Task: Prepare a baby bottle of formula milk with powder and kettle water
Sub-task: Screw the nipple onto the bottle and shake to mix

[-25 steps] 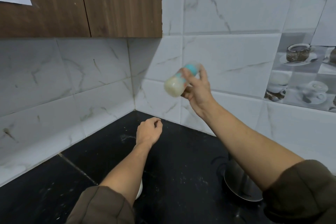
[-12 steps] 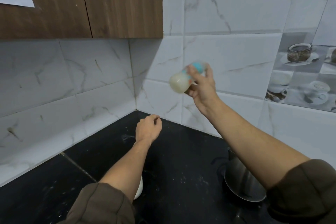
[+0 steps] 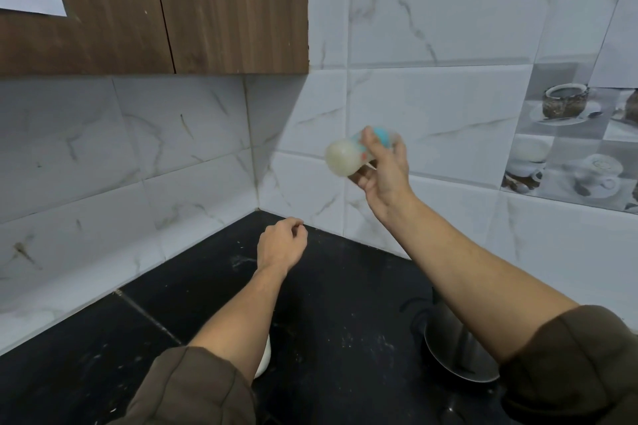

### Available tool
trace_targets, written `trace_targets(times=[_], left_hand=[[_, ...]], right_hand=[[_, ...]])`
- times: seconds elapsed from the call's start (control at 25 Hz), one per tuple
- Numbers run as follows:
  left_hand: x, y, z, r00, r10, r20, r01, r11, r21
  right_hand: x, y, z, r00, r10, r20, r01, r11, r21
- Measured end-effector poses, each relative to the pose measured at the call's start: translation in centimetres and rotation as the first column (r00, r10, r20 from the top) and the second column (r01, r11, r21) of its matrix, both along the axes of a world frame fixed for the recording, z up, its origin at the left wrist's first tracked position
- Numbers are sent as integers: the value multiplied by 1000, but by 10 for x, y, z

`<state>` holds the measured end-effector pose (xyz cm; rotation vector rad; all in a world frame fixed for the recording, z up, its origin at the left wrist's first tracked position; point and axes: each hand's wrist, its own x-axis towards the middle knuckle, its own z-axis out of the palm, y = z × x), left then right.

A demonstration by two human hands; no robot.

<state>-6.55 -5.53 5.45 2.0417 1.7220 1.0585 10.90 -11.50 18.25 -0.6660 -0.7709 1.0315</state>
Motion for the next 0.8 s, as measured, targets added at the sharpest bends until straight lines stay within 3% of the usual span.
trace_targets(times=[0.08, 0.16, 0.24, 0.28, 0.36, 0.44, 0.52, 0.6, 0.72, 0.76, 0.8], left_hand=[[-1, -3, 0, 1000, 14, -8, -14, 1000, -1], [-1, -1, -2, 1000, 12, -25, -13, 1000, -15], [0, 0, -4, 998, 2, -69, -4, 999, -35], [0, -1, -5, 997, 0, -82, -4, 999, -41], [-2, 1, -11, 998, 3, -59, -6, 999, -41], [-5, 1, -19, 1000, -1, -27, 0, 999, -52], [-7, 1, -23, 1000, 8, -21, -10, 998, -61], [-10, 4, -29, 999, 15, -29, -17, 997, -72], [-13, 5, -39, 997, 12, -78, -20, 995, -101], [-16, 5, -42, 997, 16, -78, -25, 994, -107], [-19, 5, -46, 998, 22, -64, -29, 993, -112]], right_hand=[[-2, 3, -3, 997, -38, -74, 35, 999, -40], [-5, -7, -11, 976, 115, 187, -99, 991, -94], [-9, -21, -22, 798, 312, 516, -262, 950, -168], [-9, -22, -27, 748, 347, 566, -301, 937, -178], [-7, -17, -32, 864, 255, 434, -228, 967, -113], [-6, -3, -33, 988, 49, 149, -36, 995, -90], [-6, 10, -37, 997, -75, -35, 70, 989, -131], [-12, 5, -46, 995, 47, 90, -29, 982, -187], [-19, -16, -66, 798, 378, 469, -266, 920, -289], [-17, -16, -73, 787, 392, 477, -281, 915, -288], [-16, -14, -76, 843, 339, 418, -243, 933, -267]])
